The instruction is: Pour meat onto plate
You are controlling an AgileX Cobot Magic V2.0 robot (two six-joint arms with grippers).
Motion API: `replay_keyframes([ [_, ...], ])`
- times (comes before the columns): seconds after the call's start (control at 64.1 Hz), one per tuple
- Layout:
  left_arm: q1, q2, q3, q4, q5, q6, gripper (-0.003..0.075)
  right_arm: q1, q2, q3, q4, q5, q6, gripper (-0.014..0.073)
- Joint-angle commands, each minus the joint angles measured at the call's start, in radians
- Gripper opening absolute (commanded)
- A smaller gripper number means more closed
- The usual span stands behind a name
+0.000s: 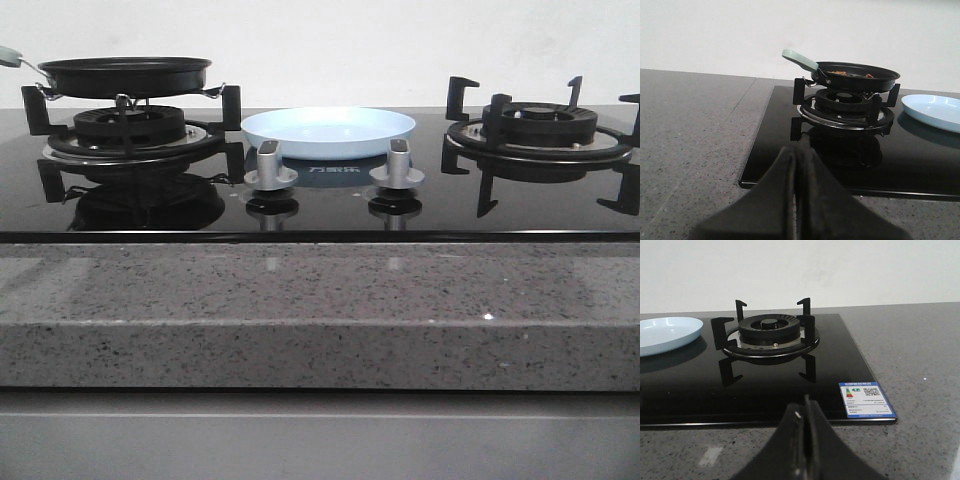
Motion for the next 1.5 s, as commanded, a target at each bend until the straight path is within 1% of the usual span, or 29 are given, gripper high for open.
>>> replay_keyframes([
  [0.0, 0.003, -0.018, 0.007, 0.001, -0.083, -0.007, -0.002, -0.008, -0.016, -0.004, -0.013, -0.087, -0.008, -0.0119],
  [0.811, 0.003, -0.018, 0.007, 0.001, -0.083, -0.007, -0.002, -0.008, -0.016, -0.004, -0.013, -0.087, -0.008, -0.0119],
  [0.951, 0.003, -0.018, 0.007, 0.001, -0.114, -0.007, -0.002, -0.008, -0.016, -0.004, -0.015, -0.083, -0.008, -0.0119],
  [1.123, 0.003, -0.016, -0.036, -0.013, -0.114, -0.007, -0.002, -0.007, -0.016, -0.012, -0.015, -0.091, -0.008, -0.0119],
  [1.185, 0.003, -0.016, -0.077, -0.025, -0.089, -0.007, -0.002, -0.007, -0.016, -0.032, -0.015, -0.077, -0.008, -0.0119],
  [1.248, 0.003, -0.012, -0.13, -0.028, -0.048, -0.007, -0.002, -0.007, -0.016, -0.069, -0.015, -0.023, -0.008, -0.0119],
  [1.482, 0.003, 0.09, -0.394, -0.028, 0.195, -0.007, -0.002, 0.0, 0.04, -0.282, -0.015, 0.201, -0.019, -0.0119],
])
